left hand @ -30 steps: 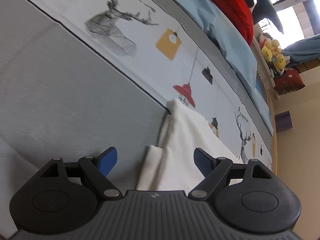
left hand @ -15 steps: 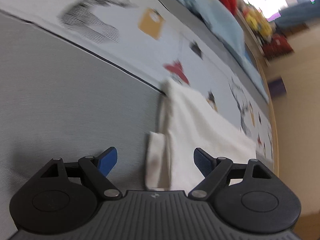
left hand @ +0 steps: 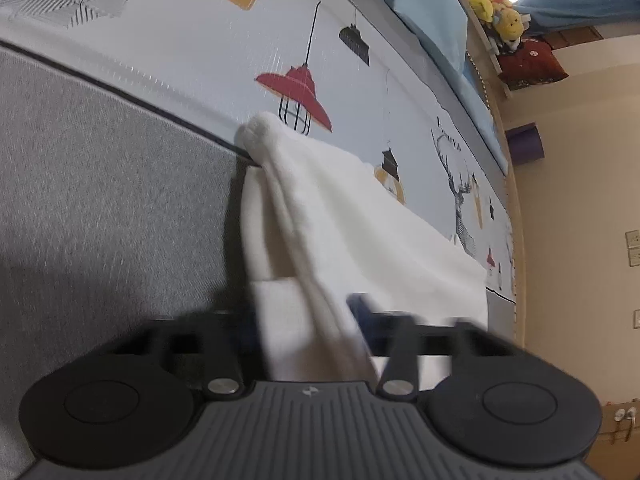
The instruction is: Fold small clothes
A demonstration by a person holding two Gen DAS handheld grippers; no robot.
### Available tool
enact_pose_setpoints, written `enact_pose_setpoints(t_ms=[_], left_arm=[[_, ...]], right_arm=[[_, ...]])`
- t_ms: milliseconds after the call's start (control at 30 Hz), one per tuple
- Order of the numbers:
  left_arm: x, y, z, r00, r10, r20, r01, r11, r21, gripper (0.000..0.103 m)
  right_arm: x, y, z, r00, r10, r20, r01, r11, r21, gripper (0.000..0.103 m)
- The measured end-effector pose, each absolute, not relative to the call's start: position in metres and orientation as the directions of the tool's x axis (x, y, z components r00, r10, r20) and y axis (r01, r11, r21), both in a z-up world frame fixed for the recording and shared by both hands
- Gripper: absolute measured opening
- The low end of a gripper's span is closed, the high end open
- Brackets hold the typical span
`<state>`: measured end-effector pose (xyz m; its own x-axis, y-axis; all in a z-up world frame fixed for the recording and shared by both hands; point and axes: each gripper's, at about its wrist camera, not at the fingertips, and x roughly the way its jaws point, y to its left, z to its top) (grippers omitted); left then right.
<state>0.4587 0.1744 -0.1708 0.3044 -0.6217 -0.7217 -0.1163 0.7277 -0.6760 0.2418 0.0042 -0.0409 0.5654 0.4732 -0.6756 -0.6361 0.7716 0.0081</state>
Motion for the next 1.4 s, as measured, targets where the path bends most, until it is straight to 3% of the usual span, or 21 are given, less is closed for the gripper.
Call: enact_pose_setpoints(t_ms=[67,133,367,533,700,1067,1400], left_arm=[[0.457,0.177,-0.163,0.330,-0.625,-0.708,-0.098,0.723,-0.684,0.016],[0.451,0.185,-0.148,0.376,-0.600,-0.706,-0.074,0.740,-0.668,0.015],[0.407,0.243,-0.081,0.532,-0.508,-0.678,-0.072,0.770,-0.634,0.013],[0.393,0.234,-0.066,0.523,-0.453,-0.722,-0.067,0.822,-0.565,0.013],[0.403,0.193,-0.044,0.534,-0.477,-0.698,-0.004,0.824,-0.566,0.013],[0.426,-0.003,-0.018,0.479,-0.579,-0.660,0.194,0.803,-0.564,0.013],[0.421,-0.112,-0.047,0.385,-0.570,-0.726,0.305,0.821,-0.483,0.014]], right_arm=[[0.243,0.000,-0.038,0.563,0.485,-0.668,-0.634,0.773,0.026,0.004],[0.250,0.000,-0.037,0.551,0.507,-0.663,-0.632,0.772,0.065,0.004],[0.245,0.013,-0.025,0.463,0.707,-0.534,-0.657,0.678,0.329,0.004],[0.243,0.005,-0.019,0.427,0.770,-0.474,-0.617,0.631,0.470,0.004],[0.241,-0.026,-0.009,0.463,0.743,-0.484,-0.588,0.666,0.460,0.004],[0.229,-0.163,0.024,0.658,0.590,-0.468,-0.439,0.806,0.397,0.004],[0.215,-0.269,0.006,0.712,0.369,-0.597,-0.216,0.925,0.314,0.003]])
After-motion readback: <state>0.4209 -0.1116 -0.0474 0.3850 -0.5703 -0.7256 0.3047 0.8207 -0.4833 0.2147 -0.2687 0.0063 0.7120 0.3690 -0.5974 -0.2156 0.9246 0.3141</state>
